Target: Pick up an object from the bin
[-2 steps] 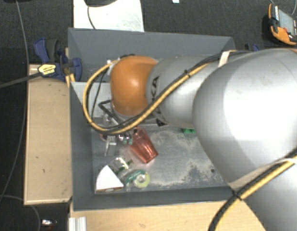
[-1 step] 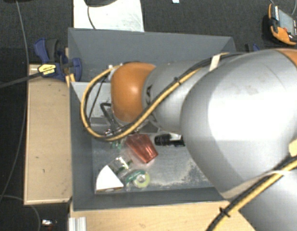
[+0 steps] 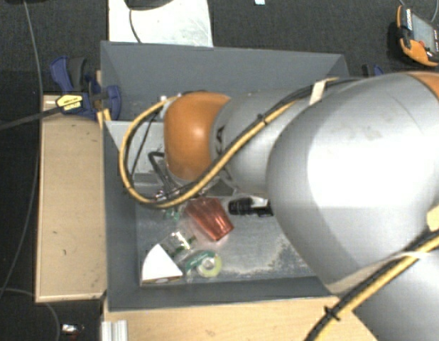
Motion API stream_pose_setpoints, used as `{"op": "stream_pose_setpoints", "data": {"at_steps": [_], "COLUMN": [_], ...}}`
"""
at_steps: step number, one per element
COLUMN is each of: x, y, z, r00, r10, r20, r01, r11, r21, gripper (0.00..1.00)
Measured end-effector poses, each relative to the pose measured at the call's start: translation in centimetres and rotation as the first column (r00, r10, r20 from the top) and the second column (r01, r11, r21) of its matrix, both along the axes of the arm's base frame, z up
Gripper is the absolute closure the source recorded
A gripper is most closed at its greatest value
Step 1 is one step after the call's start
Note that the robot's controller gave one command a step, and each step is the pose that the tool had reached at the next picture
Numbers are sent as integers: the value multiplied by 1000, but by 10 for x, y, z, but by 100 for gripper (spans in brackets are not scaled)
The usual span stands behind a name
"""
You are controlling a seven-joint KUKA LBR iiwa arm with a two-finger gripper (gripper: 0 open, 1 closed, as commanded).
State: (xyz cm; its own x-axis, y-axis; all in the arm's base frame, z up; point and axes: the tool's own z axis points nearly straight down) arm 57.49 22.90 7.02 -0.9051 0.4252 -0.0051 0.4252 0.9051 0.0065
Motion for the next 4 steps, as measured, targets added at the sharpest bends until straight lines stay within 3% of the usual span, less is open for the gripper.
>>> {"op": "stream_pose_setpoints", "data": {"at_steps": [4], "x": [0], "y": [0], "z": [49], "r00": [1000], "r10": [-3], "r20": [0], "r01": [3], "r11": [1000], "r21": [1], "gripper": [100]}}
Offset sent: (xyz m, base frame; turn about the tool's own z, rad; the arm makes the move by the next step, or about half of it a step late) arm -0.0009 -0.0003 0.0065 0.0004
